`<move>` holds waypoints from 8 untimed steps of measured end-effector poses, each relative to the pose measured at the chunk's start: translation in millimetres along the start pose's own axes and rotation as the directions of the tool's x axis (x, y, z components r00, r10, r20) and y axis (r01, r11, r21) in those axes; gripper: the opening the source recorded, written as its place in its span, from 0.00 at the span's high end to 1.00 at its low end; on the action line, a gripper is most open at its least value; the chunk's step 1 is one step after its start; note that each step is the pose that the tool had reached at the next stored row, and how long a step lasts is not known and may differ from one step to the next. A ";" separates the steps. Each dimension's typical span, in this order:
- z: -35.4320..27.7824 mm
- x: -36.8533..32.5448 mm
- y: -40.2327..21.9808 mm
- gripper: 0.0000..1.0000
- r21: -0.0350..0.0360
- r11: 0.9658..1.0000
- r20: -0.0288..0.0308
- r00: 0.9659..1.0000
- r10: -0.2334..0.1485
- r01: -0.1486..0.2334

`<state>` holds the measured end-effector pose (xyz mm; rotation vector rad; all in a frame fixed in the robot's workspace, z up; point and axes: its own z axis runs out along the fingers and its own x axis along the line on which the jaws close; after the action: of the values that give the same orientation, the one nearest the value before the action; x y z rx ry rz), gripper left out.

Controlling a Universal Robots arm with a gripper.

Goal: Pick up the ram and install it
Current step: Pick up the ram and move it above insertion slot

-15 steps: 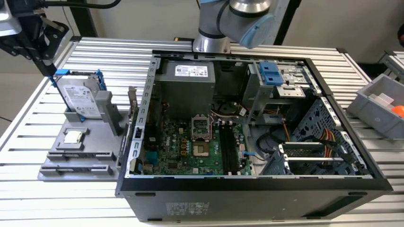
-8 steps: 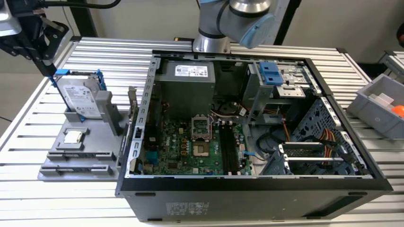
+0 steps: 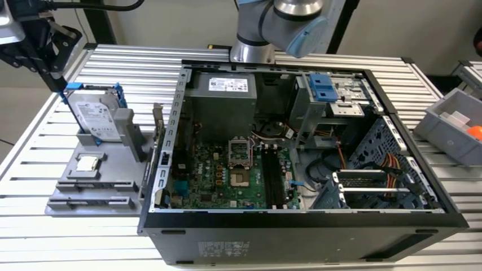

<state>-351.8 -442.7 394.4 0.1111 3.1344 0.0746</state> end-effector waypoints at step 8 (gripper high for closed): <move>-0.6 -2.0 -13.8 1.00 0.000 1.000 -0.001 1.000 0.000 0.000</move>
<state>-350.8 -456.6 394.3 0.1111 3.1354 0.0744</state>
